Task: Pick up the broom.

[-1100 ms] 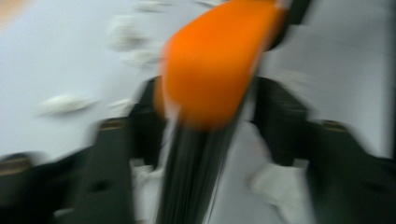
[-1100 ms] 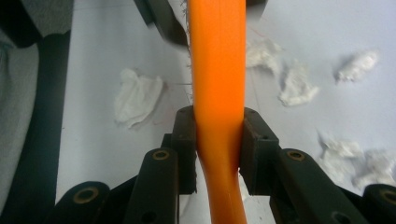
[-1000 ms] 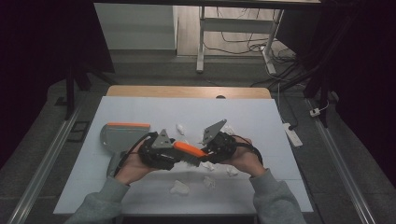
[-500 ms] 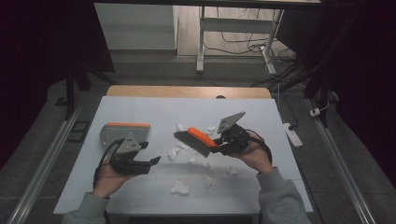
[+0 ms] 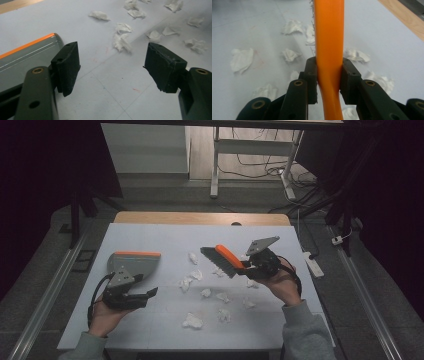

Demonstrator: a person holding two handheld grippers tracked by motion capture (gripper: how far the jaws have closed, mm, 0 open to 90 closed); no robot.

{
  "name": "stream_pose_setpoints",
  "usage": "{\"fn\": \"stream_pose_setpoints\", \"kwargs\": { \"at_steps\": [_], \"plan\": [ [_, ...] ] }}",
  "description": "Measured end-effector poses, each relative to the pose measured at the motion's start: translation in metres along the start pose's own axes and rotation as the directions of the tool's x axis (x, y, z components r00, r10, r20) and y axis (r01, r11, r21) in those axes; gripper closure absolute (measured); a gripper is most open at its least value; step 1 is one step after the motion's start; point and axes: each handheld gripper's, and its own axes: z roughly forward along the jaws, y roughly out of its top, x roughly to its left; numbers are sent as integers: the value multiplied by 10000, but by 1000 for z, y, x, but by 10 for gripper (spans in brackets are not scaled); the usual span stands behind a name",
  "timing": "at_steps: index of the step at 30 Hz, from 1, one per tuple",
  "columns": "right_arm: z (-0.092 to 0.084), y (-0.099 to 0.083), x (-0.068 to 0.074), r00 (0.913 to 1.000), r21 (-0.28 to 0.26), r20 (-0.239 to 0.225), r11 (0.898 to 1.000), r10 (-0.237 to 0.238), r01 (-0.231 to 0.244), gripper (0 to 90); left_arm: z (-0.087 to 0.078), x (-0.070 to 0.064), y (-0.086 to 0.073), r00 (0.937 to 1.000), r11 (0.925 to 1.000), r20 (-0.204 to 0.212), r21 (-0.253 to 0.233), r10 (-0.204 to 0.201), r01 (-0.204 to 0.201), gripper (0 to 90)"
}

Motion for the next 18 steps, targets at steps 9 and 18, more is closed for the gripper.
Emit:
{"fn": "stream_pose_setpoints", "kwargs": {
  "at_steps": [9,18],
  "plan": [
    [-23,0,-27,9901,-867,288,9872,1371,-1342,706,12,9,1,9997,9980,-77,584,-226,230,258],
    [-26,-16,-35,9865,-784,357,9846,1596,-1564,706,12,9,0,9996,9986,161,476,-230,222,260]
  ]
}}
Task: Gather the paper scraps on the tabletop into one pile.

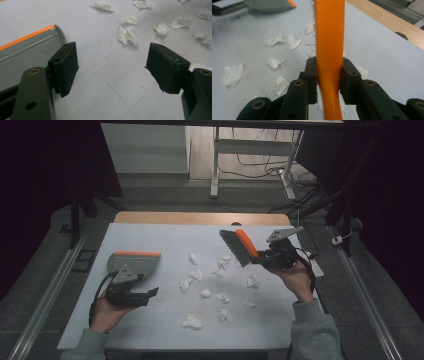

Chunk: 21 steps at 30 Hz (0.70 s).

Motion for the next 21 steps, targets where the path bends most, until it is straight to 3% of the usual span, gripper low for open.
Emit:
{"fn": "stream_pose_setpoints", "kwargs": {
  "at_steps": [7,13,21],
  "plan": [
    [9,-2,1,9995,435,308,9990,64,-77,706,1,6,-1,9998,9999,198,-60,-85,86,261],
    [12,-8,-7,9966,714,727,9965,385,-437,706,2,5,-3,9996,10000,280,43,-21,20,261],
    [15,-13,-23,9832,1200,1569,9864,930,-1124,706,0,6,-7,9997,9999,238,96,-77,75,261]
  ]
}}
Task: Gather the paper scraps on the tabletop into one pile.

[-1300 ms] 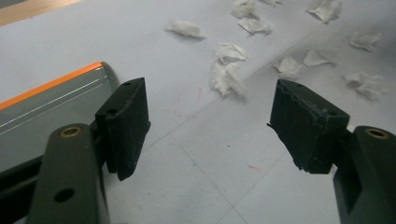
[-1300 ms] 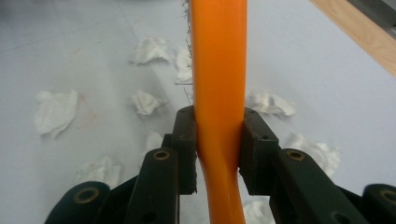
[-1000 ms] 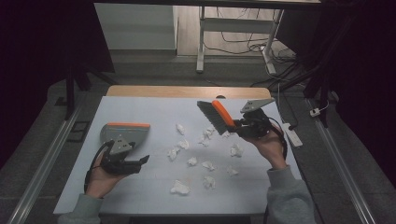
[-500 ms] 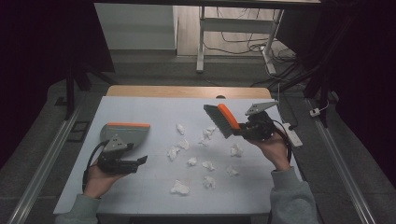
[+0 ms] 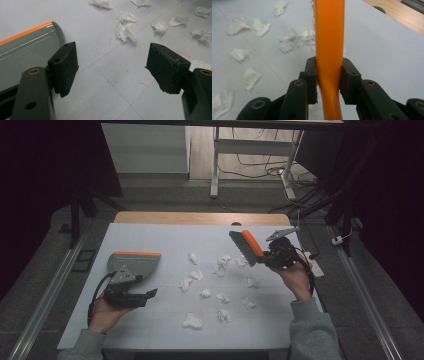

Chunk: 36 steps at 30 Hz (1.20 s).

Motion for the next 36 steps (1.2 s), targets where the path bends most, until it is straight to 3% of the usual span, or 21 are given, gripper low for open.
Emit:
{"fn": "stream_pose_setpoints", "kwargs": {
  "at_steps": [8,16,22,25,27,29,33,36],
  "plan": [
    [8,-4,-19,9969,679,773,9975,150,-203,706,2,-1,-2,10000,9999,-5,129,-7,7,261],
    [28,6,-37,9919,1762,1269,9838,106,-330,706,0,1,-2,9999,9999,98,70,85,-86,261],
    [52,27,-50,9889,3193,1476,9471,-157,-326,706,3,2,-3,9994,9998,275,62,209,-211,261],
    [67,32,-48,9891,3975,1414,9174,-419,-180,707,1,1,-4,9989,9996,365,-32,283,-282,261],
    [69,35,-43,9926,3976,1167,9174,-321,-171,707,-1,2,-5,9988,9996,401,-140,268,-262,261],
    [72,38,-34,9938,4213,959,9069,-562,106,707,-3,3,-5,9989,9995,420,-225,208,-199,261],
    [78,43,-8,9879,4734,631,8757,-1415,952,708,-5,4,-7,9991,9995,422,-297,100,-88,261],
    [79,44,11,9827,4728,218,8680,-1842,1522,708,-7,3,-8,9991,9995,408,-310,80,-68,262]
  ]
}}
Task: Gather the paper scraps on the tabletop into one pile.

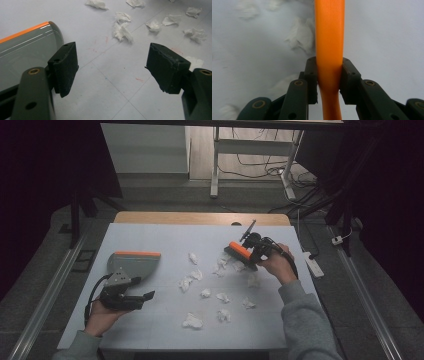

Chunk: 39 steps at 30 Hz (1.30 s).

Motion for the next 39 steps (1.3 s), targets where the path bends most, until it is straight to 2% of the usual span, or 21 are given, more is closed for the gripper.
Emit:
{"fn": "stream_pose_setpoints", "kwargs": {
  "at_steps": [3,5,6,7,10,13,16,18,21,23,26,29,31,32,33,37,39],
  "plan": [
    [-5,-1,19,9971,-249,-650,9990,-397,381,708,-2,-1,0,10000,9999,31,-92,-65,65,262],
    [-11,-3,27,9902,-658,-1256,9964,-612,532,707,-1,0,0,10000,9999,27,-91,-95,95,264],
    [-16,-5,28,9879,-934,-1363,9937,-747,622,707,-1,0,0,9999,9999,13,-65,-111,111,264],
    [-21,-6,29,9879,-1255,-1363,9905,-735,564,707,0,0,0,10000,9999,1,-34,-100,100,264],
    [-36,-9,27,9943,-1862,-930,9819,-519,338,707,1,-1,0,10000,10000,-32,24,-79,80,264],
    [-40,-8,16,9982,-2140,-581,9768,-158,30,707,1,-2,0,10000,10000,-31,15,-44,44,264],
    [-32,-2,6,9998,-2148,-130,9765,165,-189,707,3,-1,0,10000,10000,-36,46,-70,71,264],
    [-22,7,0,9997,-1948,110,9807,220,-195,707,3,-1,0,10000,10000,-34,75,-52,53,264],
    [-7,21,-6,9999,-1783,-12,9838,165,-165,707,3,-2,0,10000,10000,-27,61,-53,53,264],
    [0,32,-4,10000,-1620,-31,9868,-33,27,707,3,-1,-1,10000,9999,-15,79,-77,77,264],
    [6,45,5,9978,-1334,135,9889,-647,659,707,4,1,-2,9999,9999,-13,95,-116,116,265],
    [9,53,20,9931,-1113,-113,9871,-1167,1147,708,3,1,-3,9999,9999,-7,68,-117,117,266],
    [8,54,36,9847,-713,25,9822,-1740,1738,708,2,1,-4,9999,9999,24,1,-136,136,266],
    [7,53,42,9765,-524,165,9751,-2150,2155,708,1,1,-4,9999,9999,13,-6,-127,127,267],
    [5,51,47,9719,-505,105,9706,-2353,2355,708,1,1,-4,9999,9999,17,-18,-135,135,267],
    [-6,40,60,9576,-726,-766,9594,-2778,2725,708,0,1,-4,9999,9999,20,-56,-152,153,268],
    [-13,36,60,9603,-993,-660,9594,-2712,2641,707,0,1,-3,9999,9999,14,-56,-135,135,268]
  ]
}}
